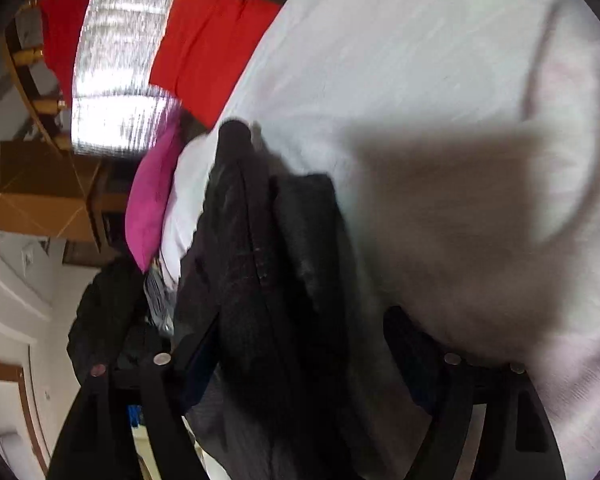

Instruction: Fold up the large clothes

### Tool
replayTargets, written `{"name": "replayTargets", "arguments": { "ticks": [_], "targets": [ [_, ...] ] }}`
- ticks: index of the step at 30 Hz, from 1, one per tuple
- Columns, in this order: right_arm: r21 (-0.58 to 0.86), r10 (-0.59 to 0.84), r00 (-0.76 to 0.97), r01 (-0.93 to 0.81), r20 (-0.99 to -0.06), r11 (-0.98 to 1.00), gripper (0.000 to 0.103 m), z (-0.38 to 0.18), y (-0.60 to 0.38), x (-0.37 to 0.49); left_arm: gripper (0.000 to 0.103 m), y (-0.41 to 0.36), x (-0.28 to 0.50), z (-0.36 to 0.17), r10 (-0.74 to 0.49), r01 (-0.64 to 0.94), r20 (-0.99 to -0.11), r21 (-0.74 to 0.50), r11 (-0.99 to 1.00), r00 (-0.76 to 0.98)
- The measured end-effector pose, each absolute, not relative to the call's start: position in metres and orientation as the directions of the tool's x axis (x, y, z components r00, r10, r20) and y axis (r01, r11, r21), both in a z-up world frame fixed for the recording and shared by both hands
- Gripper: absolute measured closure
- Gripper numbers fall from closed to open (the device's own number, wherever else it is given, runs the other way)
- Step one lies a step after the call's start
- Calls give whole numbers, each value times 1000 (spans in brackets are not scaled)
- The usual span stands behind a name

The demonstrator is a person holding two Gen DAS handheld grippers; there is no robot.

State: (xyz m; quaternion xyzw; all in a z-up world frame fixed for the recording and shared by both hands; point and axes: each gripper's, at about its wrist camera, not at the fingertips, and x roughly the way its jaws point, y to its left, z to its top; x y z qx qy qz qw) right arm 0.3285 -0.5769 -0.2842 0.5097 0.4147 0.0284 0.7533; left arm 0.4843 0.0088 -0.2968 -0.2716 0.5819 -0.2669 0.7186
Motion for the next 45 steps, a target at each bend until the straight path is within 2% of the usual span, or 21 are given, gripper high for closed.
{"name": "replayTargets", "arguments": {
  "ticks": [3,4,5,6,7,9,11,16,17,18,21,23,24,27,32,34,37,38,39,41,45],
  "targets": [
    [785,457,664,346,-592,514,18,-278,-566,339,24,-2,482,-292,-688,114,-699,-680,724,197],
    [780,451,664,347,-597,521,29,-277,-561,344,24,-4,482,-291,-692,123,-693,-683,720,202],
    [769,447,655,349,-608,535,45,-277,-559,346,29,-5,481,-291,-691,129,-692,-681,721,210],
    [753,435,649,352,-625,556,53,-275,-554,351,43,-6,481,-290,-681,129,-699,-671,730,217],
    [731,415,643,357,-644,582,63,-272,-549,355,49,-7,481,-289,-666,129,-710,-656,743,228],
    [727,402,649,361,-646,584,68,-267,-548,353,63,-3,480,-284,-668,135,-699,-659,740,256],
    [713,373,668,346,-644,610,73,-252,-544,353,70,2,477,-277,-684,145,-676,-674,725,275],
    [694,314,724,306,-614,651,74,-229,-538,347,72,5,468,-270,-667,165,-682,-651,741,299],
    [671,292,705,343,-646,657,74,-238,-539,350,69,4,469,-279,-643,138,-715,-633,762,275],
    [659,284,680,384,-675,647,74,-251,-542,352,61,2,469,-286,-635,121,-727,-628,769,260],
    [685,305,670,420,-677,596,63,-272,-551,352,53,1,468,-290,-613,105,-749,-608,787,252],
    [683,292,672,440,-681,582,45,-266,-552,348,47,1,463,-283,-577,108,-771,-571,814,270],
    [672,272,672,452,-689,587,42,-261,-551,345,41,0,461,-280,-558,110,-783,-551,827,274],
    [673,260,684,447,-682,589,36,-245,-551,330,39,0,453,-272,-532,115,-800,-523,845,277],
    [654,240,676,463,-697,598,31,-237,-551,300,25,23,432,-250,-545,114,-756,-544,831,363],
    [662,246,673,473,-697,582,26,-241,-555,288,25,31,427,-253,-549,97,-752,-555,826,365],
    [688,317,647,467,-694,555,27,-262,-552,284,32,29,422,-270,-540,83,-782,-544,835,310],
    [694,334,641,460,-691,554,36,-268,-550,285,52,26,422,-274,-557,85,-776,-559,825,296],
    [691,333,639,459,-694,558,43,-271,-547,286,60,25,421,-276,-582,82,-761,-586,806,285],
    [656,286,646,451,-708,605,64,-264,-538,287,69,27,419,-269,-583,77,-745,-593,801,324],
    [603,191,718,375,-670,705,69,-221,-517,279,74,24,408,-251,-551,126,-740,-549,826,387]
  ]
}}
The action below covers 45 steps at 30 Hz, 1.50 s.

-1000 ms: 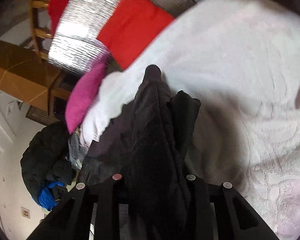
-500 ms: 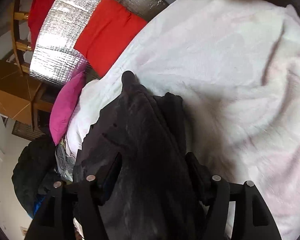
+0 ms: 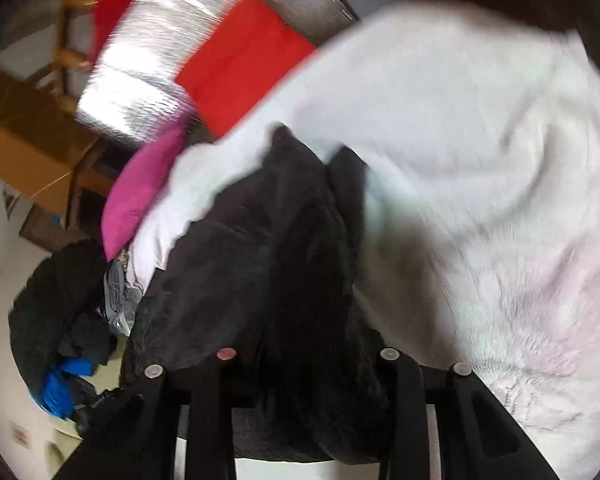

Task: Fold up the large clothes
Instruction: 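Lower the folded jacket onto the bedspread and open both tools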

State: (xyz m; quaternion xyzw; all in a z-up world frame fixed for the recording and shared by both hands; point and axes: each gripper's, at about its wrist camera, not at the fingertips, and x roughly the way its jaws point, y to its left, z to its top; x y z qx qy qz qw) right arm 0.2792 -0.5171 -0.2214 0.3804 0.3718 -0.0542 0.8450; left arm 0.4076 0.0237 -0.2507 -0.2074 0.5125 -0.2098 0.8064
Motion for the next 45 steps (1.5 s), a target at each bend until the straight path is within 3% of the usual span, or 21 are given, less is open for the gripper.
{"name": "replayTargets", "arguments": {
  "ticks": [2,4,6,7,12,17,23,28,30,32,35,41,45],
  "targets": [
    [575,156,722,380,-674,724,69,-218,-512,277,72,23,410,-258,-531,111,-765,-531,840,364],
    [497,109,652,447,-750,743,67,-238,-514,285,58,22,416,-272,-525,68,-788,-534,843,321],
    [497,126,614,483,-779,721,52,-258,-520,289,43,23,420,-277,-511,40,-802,-526,850,309],
    [514,127,614,510,-779,689,45,-262,-526,286,42,23,421,-277,-508,33,-804,-524,851,310],
    [558,113,666,506,-738,658,45,-235,-533,270,42,34,419,-260,-485,8,-800,-516,857,353],
    [479,-99,730,538,-677,694,43,-192,-529,235,39,48,407,-216,-461,37,-700,-529,848,545],
    [506,-11,807,381,-591,774,44,-175,-488,241,36,13,388,-189,-412,200,-640,-379,904,648],
    [438,41,779,308,-626,845,47,-185,-449,275,35,-22,386,-198,-377,262,-702,-272,926,604],
    [432,61,743,318,-666,844,47,-199,-440,289,33,-37,394,-219,-292,240,-788,-188,952,542],
    [395,84,627,375,-775,838,47,-230,-438,309,29,-49,400,-245,-203,242,-866,-99,965,456],
    [336,52,603,369,-796,867,47,-232,-431,317,26,-57,397,-240,-163,254,-853,-38,967,495],
    [422,118,733,245,-670,873,47,-202,-421,312,27,-65,391,-213,-287,285,-783,-147,947,551],
    [423,128,733,233,-668,876,47,-213,-408,330,19,-89,393,-212,-314,295,-764,-169,940,563]
  ]
}}
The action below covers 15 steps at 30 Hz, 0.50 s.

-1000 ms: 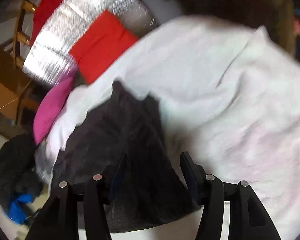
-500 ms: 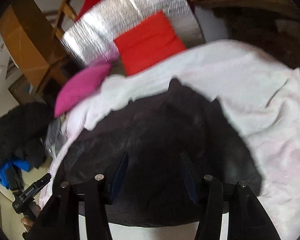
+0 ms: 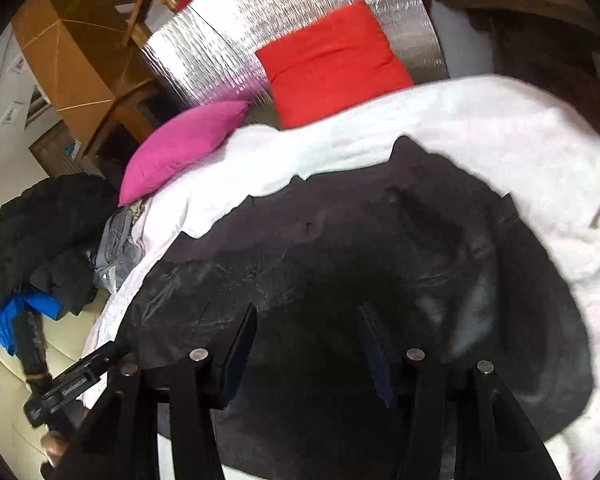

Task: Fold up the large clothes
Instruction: 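Lower the folded jacket onto the bedspread and open both tools, then press and smooth the folded jacket flat with both open tools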

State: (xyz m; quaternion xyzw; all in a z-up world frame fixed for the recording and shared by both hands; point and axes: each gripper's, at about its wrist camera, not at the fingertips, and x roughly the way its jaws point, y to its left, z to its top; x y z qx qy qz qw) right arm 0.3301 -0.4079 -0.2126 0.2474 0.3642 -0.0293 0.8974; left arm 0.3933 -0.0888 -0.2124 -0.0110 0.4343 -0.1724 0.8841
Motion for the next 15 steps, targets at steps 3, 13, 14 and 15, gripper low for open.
{"name": "replayTargets", "arguments": {
  "ticks": [3,13,14,15],
  "targets": [
    [404,132,666,273,-734,873,47,-241,-400,354,14,-119,400,-237,-251,316,-832,-97,944,494],
    [428,164,716,204,-679,881,48,-206,-393,319,13,-116,388,-222,-241,331,-808,-61,942,537],
    [438,180,715,193,-675,878,48,-204,-392,314,13,-114,382,-218,-246,335,-799,-60,940,549],
    [452,202,707,184,-678,873,48,-205,-392,308,13,-114,375,-217,-244,340,-795,-50,939,556]
  ]
}}
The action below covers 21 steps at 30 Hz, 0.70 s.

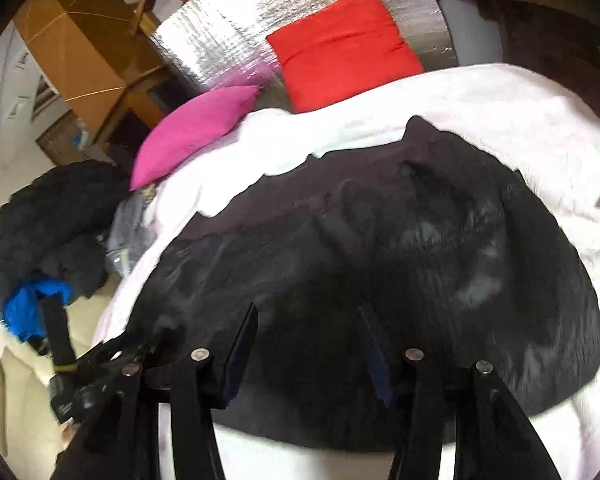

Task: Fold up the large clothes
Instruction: 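Press and smooth the folded jacket flat with both open tools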

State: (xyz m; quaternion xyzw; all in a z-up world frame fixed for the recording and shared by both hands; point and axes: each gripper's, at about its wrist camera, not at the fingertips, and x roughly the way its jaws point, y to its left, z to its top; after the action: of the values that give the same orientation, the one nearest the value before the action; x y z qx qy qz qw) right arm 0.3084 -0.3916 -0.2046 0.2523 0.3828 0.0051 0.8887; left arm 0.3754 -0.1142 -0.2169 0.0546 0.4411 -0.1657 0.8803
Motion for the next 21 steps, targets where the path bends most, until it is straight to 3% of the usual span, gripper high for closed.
{"name": "replayTargets", "arguments": {
  "ticks": [7,13,17,21],
  "targets": [
    [449,243,554,271,-796,851,53,-254,-388,312,11,-137,358,-245,-150,416,-816,119,902,559],
    [507,273,617,240,-738,828,53,-231,-391,300,11,-121,353,-221,-243,403,-793,3,915,559],
    [530,280,670,200,-688,824,53,-220,-388,303,11,-126,344,-208,-261,421,-735,37,906,626],
    [538,300,613,246,-731,806,52,-243,-380,325,11,-139,361,-243,-170,418,-828,85,904,535]
  ]
}}
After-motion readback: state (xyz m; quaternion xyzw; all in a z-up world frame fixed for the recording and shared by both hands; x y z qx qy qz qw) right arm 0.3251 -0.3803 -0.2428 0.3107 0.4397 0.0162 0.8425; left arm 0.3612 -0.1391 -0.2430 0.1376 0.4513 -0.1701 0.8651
